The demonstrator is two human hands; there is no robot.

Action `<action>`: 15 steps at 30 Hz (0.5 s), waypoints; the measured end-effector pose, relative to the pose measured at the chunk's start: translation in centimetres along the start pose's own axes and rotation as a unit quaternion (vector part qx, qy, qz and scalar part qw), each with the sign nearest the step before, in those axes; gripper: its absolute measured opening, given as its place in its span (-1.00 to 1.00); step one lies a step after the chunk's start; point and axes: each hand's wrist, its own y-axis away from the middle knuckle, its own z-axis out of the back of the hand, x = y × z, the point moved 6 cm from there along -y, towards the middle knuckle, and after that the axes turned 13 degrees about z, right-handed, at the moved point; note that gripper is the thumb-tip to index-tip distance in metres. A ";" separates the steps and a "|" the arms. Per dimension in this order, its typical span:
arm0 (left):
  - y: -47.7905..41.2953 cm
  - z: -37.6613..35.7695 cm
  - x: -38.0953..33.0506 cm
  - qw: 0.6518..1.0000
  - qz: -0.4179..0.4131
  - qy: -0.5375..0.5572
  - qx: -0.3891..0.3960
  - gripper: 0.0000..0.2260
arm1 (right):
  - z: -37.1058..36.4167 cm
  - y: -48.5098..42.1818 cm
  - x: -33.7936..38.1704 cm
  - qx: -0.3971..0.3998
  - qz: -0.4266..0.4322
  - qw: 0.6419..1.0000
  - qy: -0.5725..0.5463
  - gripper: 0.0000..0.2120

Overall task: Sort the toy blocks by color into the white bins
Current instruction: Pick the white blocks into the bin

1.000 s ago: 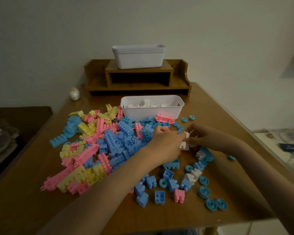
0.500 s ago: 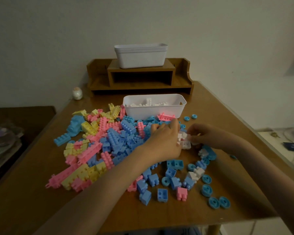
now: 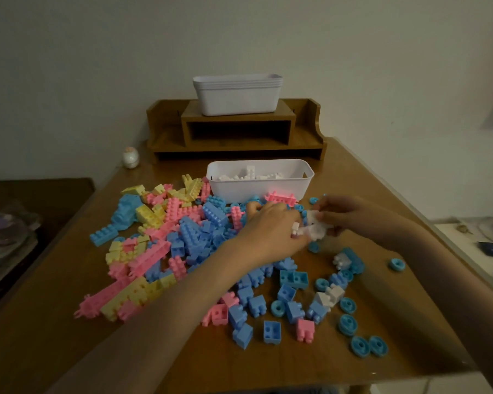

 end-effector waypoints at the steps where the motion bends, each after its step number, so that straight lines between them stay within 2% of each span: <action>1: -0.2 0.5 0.4 1.000 0.002 0.007 -0.007 -0.73 | 0.4 -0.5 0.5 -0.022 0.013 1.000 0.004 -0.88; 4: -1.6 2.4 2.2 0.998 0.026 0.022 -0.047 -0.79 | 1.8 -3.0 2.3 -0.102 0.062 0.991 0.052 -0.89; 6: -3.2 3.7 4.0 0.994 0.063 0.010 -0.094 -0.74 | 2.4 -5.2 3.2 -0.146 0.094 0.981 0.088 -0.91; 10: -6.4 5.1 7.3 0.982 0.133 -0.014 -0.132 -0.70 | 2.5 -9.2 3.9 -0.191 0.130 0.957 0.173 -0.81; 12: -8.1 4.8 8.5 0.982 0.149 -0.024 -0.114 -0.72 | 1.8 -11.2 2.8 -0.163 0.116 0.956 0.216 -0.76; 15: -10.2 3.3 9.8 0.985 0.166 -0.028 -0.041 -0.72 | -0.4 -12.1 0.5 -0.049 0.074 0.953 0.289 -0.61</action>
